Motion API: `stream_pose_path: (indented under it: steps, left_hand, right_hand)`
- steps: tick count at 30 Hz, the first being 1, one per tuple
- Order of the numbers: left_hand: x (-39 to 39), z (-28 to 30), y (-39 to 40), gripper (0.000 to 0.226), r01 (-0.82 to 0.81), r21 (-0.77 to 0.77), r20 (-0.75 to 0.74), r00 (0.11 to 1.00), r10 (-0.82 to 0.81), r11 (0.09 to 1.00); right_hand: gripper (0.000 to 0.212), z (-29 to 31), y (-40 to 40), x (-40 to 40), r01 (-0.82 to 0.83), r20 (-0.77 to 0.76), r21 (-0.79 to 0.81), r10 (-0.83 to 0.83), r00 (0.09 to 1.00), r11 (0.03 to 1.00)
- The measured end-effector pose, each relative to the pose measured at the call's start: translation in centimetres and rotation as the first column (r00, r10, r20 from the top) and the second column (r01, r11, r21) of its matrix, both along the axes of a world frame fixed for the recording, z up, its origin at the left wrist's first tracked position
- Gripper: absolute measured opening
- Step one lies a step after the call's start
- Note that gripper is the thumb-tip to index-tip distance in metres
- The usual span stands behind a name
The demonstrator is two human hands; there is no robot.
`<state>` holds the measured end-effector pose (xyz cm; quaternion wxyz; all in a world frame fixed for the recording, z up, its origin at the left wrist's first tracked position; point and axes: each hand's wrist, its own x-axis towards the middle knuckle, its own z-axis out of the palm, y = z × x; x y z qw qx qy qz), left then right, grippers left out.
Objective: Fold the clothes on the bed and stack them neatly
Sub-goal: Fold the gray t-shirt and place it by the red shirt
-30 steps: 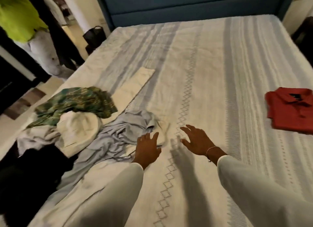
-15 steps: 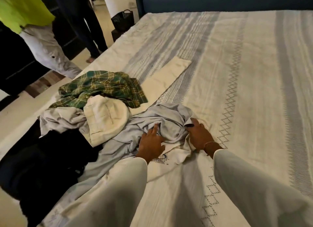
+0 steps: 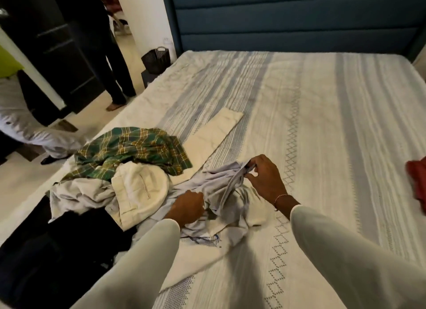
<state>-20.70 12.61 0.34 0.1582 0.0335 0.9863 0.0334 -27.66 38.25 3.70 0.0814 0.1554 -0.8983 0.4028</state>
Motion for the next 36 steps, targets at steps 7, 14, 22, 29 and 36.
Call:
stream_pose_path:
  steps: [7, 14, 22, 29, 36]
  left_hand:
    - [-0.1, 11.9, 7.0, 0.067, -0.046, 0.398, -0.181, 0.975, 0.127, 0.916]
    - [-1.9, 27.6, 10.1, 0.030, 0.053, 0.449, -0.044, 0.998, -0.037, 0.892]
    - [-0.8, 41.0, 13.0, 0.020, -0.166, 0.439, 0.066, 0.986, 0.153, 0.883]
    - [-0.1, 46.7, 20.5, 0.031, -0.364, 0.883, 0.255, 0.903, 0.346, 0.297]
    - [-1.2, 50.5, 25.5, 0.038, 0.197, 0.526, -0.535, 0.833, 0.142, 0.828]
  right_hand:
    - [0.034, 14.0, -0.6, 1.6, -0.093, -0.058, -0.057, 0.090, 0.994, 0.994]
    - [0.036, 27.7, 4.2, 3.3, -0.028, -0.165, -0.068, 0.017, 0.986, 0.997]
    - [0.023, 39.9, 14.4, 5.9, 0.234, -0.361, 0.134, -0.172, 0.917, 0.963]
    - [0.051, 42.7, 21.8, 8.0, 0.290, -0.048, 0.037, -0.288, 0.956, 0.956]
    - [0.037, 47.3, 31.5, 10.5, 0.161, 0.055, 0.268, -0.182, 0.982, 0.950]
